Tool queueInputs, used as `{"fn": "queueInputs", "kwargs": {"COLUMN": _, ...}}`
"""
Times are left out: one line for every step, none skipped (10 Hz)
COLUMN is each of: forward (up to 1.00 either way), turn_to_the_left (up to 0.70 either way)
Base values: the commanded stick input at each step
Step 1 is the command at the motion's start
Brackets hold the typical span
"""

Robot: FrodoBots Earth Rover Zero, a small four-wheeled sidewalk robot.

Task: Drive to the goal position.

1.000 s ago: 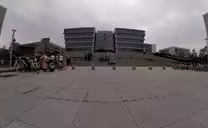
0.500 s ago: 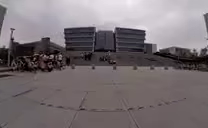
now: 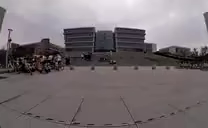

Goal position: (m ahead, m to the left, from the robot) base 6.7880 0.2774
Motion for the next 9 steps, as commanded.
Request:
{"fn": "queueInputs", "kwargs": {"forward": 0.70, "turn_to_the_left": 0.00}}
{"fn": "queueInputs", "kwargs": {"forward": 0.70, "turn_to_the_left": 0.00}}
{"fn": "queueInputs", "kwargs": {"forward": 0.70, "turn_to_the_left": 0.00}}
{"fn": "queueInputs", "kwargs": {"forward": 0.70, "turn_to_the_left": 0.00}}
{"fn": "queueInputs", "kwargs": {"forward": 0.70, "turn_to_the_left": 0.00}}
{"fn": "queueInputs", "kwargs": {"forward": 0.70, "turn_to_the_left": 0.00}}
{"fn": "queueInputs", "kwargs": {"forward": 0.70, "turn_to_the_left": 0.00}}
{"fn": "queueInputs", "kwargs": {"forward": 0.70, "turn_to_the_left": 0.00}}
{"fn": "queueInputs", "kwargs": {"forward": 0.70, "turn_to_the_left": 0.03}}
